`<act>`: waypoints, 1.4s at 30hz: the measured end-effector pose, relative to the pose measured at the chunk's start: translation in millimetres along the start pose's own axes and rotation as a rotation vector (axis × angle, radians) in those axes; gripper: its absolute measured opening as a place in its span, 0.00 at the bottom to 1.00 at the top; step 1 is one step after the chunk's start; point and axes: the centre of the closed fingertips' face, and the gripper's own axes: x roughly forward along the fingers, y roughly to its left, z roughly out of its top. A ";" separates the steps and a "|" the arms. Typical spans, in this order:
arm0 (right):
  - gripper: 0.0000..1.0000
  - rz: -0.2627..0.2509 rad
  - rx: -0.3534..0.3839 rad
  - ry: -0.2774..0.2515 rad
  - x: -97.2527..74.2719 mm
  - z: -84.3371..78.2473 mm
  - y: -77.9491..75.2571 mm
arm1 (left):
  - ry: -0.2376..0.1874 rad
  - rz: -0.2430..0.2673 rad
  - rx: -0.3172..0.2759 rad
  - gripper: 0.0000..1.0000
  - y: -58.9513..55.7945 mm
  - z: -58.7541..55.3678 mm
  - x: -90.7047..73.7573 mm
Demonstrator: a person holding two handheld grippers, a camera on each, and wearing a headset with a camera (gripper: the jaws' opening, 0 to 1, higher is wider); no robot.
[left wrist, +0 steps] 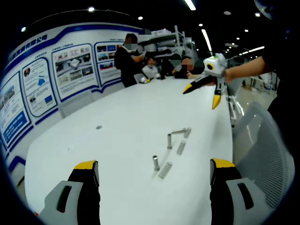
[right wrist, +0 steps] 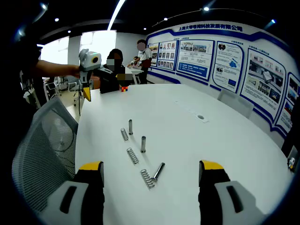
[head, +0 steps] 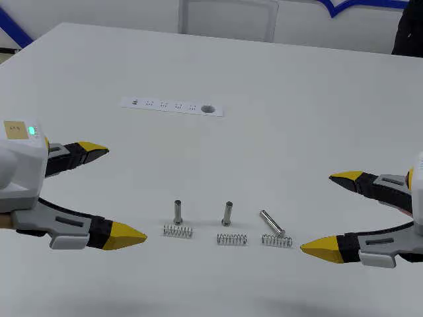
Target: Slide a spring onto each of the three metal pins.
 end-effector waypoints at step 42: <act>0.73 0.026 0.042 0.000 29.0 -9.0 -0.6 | 0.014 0.040 -0.044 1.00 9.5 -16.7 5.6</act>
